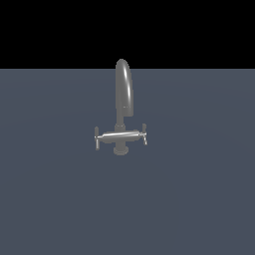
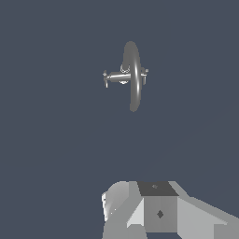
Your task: Turn on the faucet by rotating a designated handle.
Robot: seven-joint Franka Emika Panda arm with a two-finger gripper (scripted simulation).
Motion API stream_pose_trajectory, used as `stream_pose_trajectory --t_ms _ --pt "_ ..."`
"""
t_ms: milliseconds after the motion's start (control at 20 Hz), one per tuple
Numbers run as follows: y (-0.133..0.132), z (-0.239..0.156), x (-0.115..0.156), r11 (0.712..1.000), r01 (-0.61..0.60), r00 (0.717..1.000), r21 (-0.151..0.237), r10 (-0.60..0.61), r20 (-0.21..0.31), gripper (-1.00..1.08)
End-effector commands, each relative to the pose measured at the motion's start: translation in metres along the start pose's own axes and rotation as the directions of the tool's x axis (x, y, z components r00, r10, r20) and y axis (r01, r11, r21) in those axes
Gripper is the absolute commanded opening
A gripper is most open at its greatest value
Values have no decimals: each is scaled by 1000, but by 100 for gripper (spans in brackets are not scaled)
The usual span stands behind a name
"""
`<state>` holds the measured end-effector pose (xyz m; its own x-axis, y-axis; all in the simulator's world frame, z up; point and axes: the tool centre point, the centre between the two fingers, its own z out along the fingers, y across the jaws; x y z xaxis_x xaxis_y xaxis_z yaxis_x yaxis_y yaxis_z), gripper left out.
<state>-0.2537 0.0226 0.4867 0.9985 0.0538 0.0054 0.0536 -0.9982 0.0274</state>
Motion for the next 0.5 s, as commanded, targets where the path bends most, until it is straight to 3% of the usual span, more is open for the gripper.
stream_pose_trajectory --t_ms 0,50,100,150,200,300,350,450 --pt "-1 15 8 1000 -3 1000 17 3 31 -47" --pt "13 22 10 998 -47 998 35 46 30 -46" --pt "1 46 14 1000 10 997 7 -10 78 -43" --pt "21 60 17 1000 -22 994 11 21 104 -42" --pt "8 84 18 1000 -7 990 7 6 143 -36" --pt "36 115 32 996 -81 984 31 75 162 -51" --pt "44 129 36 998 -61 983 13 58 176 -72" --pt "63 162 42 992 -122 973 43 110 205 -68"
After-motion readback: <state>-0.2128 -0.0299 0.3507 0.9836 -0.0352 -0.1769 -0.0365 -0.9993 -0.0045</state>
